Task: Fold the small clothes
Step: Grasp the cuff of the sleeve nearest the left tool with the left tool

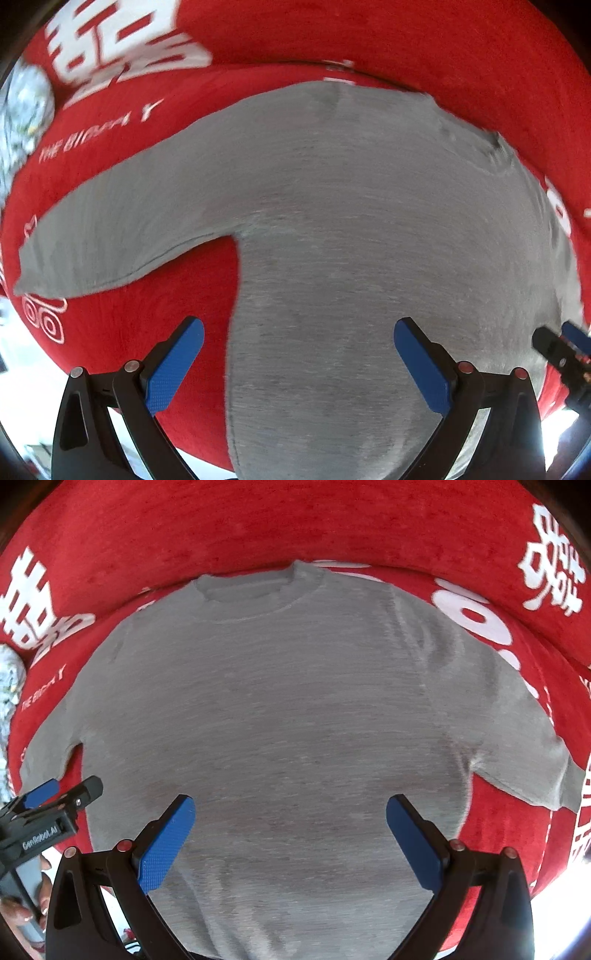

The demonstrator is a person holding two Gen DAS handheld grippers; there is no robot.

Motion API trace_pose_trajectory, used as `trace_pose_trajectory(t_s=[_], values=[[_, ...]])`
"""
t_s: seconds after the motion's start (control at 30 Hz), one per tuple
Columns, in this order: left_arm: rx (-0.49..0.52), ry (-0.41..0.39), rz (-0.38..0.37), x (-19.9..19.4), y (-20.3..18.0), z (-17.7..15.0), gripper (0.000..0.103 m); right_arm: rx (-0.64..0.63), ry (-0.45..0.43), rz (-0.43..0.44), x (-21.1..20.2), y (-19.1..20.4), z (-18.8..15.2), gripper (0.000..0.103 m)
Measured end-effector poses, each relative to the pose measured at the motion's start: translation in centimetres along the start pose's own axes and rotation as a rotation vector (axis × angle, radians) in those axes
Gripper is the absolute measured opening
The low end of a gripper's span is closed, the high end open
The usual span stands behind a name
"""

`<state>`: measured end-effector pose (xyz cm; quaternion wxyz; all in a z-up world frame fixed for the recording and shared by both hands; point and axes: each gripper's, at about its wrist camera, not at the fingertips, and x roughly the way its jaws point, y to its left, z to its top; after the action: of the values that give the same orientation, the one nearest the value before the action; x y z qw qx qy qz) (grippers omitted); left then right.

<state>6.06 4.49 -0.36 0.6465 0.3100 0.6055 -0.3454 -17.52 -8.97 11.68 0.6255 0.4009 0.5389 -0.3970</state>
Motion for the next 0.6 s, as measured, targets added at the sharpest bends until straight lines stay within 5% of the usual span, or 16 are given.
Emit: trace_pose_trajectory(t_s=[0.3, 0.4, 0.6], values=[[-0.346, -0.126, -0.156, 1.2, 14.3, -2.0, 0.103, -0.125, 0.044, 0.056, 1.7, 7.1, -1.5, 0.103], [-0.498, -0.118, -0.294, 3.4, 18.3, -2.8, 0.103, -0.171, 0.066, 0.07, 2.6, 9.6, -2.3, 0.103], [-0.67, -0.083, -0.55, 7.5, 19.3, -1.6, 0.103, -0.217, 0.101, 0.085, 4.0, 12.8, -3.3, 0.103]])
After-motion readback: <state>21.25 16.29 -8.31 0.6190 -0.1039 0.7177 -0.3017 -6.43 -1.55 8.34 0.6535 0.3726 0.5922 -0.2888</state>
